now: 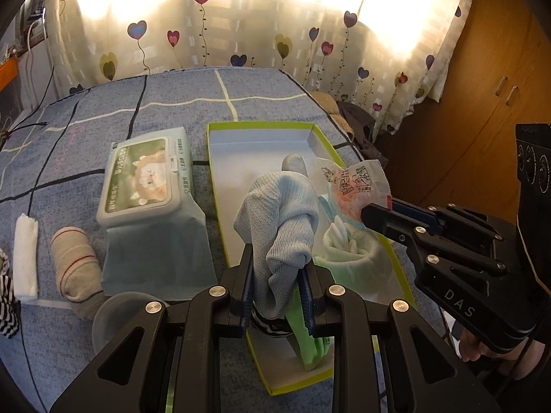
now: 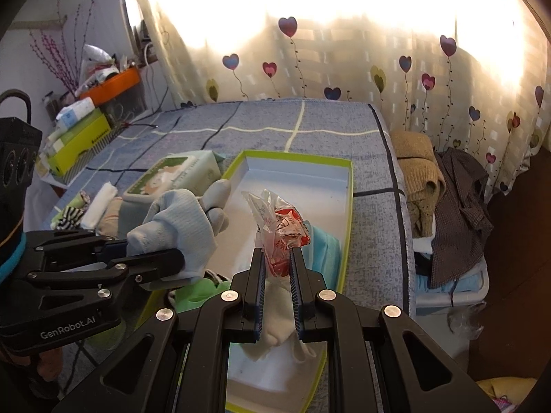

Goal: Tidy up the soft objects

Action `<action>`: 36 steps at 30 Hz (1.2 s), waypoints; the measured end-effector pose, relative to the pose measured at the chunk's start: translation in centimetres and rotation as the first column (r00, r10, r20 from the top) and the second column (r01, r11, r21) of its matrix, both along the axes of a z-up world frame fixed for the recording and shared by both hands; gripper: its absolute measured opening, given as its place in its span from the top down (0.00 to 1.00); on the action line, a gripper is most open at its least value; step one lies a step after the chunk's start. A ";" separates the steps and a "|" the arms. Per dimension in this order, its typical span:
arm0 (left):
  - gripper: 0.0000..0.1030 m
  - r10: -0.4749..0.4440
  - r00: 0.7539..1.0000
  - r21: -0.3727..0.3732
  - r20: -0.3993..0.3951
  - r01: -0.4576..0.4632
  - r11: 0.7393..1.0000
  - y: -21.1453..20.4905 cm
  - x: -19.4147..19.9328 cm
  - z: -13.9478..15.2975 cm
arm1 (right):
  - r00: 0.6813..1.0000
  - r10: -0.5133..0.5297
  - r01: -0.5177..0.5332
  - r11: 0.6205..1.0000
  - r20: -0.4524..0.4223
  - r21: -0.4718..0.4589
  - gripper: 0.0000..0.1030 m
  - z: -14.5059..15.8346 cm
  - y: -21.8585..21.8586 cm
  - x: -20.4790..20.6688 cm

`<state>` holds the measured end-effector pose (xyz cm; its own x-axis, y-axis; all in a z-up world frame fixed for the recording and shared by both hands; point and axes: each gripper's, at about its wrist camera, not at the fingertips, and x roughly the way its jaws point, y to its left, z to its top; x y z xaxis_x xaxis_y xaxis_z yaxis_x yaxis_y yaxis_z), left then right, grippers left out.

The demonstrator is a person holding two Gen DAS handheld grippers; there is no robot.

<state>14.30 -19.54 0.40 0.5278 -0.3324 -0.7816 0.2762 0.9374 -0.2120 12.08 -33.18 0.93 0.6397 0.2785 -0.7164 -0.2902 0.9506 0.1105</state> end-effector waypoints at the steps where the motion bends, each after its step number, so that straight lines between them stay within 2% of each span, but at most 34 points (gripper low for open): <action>1: 0.77 -0.001 1.000 0.003 -0.005 0.001 1.000 0.0 0.1 -0.2 | 1.000 -0.001 0.001 1.000 -0.004 -0.003 0.87 -0.2 0.0 0.2; 9: 0.76 0.022 1.000 0.014 -0.022 -0.022 1.000 -0.2 1.2 -0.7 | 0.999 0.027 -0.028 0.999 -0.023 -0.035 0.87 -1.0 0.7 1.4; 13: 0.75 0.012 0.999 0.013 -0.038 -0.012 1.000 -0.5 1.7 -1.0 | 0.999 0.030 -0.031 0.999 -0.032 -0.025 0.81 -1.3 0.6 1.6; 17: 0.71 0.004 0.999 -0.005 -0.047 -0.005 1.000 -0.5 1.9 -1.1 | 0.999 0.026 -0.026 1.000 -0.033 -0.012 0.70 -1.2 0.3 1.4; 21: 0.65 -0.005 0.999 -0.033 -0.034 0.004 0.999 -0.3 1.7 -0.7 | 0.999 0.026 -0.026 1.000 -0.024 -0.001 0.68 -0.7 0.1 0.8; 25: 0.64 -0.017 1.000 -0.059 -0.017 0.016 0.998 -0.1 1.3 -0.2 | 0.999 0.028 -0.028 1.000 -0.017 0.006 0.67 -0.3 0.0 0.0; 27: 0.64 -0.016 1.000 -0.066 -0.015 0.015 0.998 0.0 1.2 0.0 | 0.999 0.029 -0.029 1.000 -0.016 0.009 0.62 -0.2 0.0 -0.5; 34: 0.64 -0.022 1.000 -0.076 -0.004 0.021 0.997 0.2 0.5 0.4 | 0.999 0.043 -0.043 0.999 -0.024 0.005 0.57 -0.2 0.4 -1.6; 36: 0.64 -0.022 1.000 -0.079 -0.001 0.022 0.997 0.4 0.3 0.6 | 0.999 0.041 -0.041 0.999 -0.026 0.002 0.53 -0.3 0.5 -1.9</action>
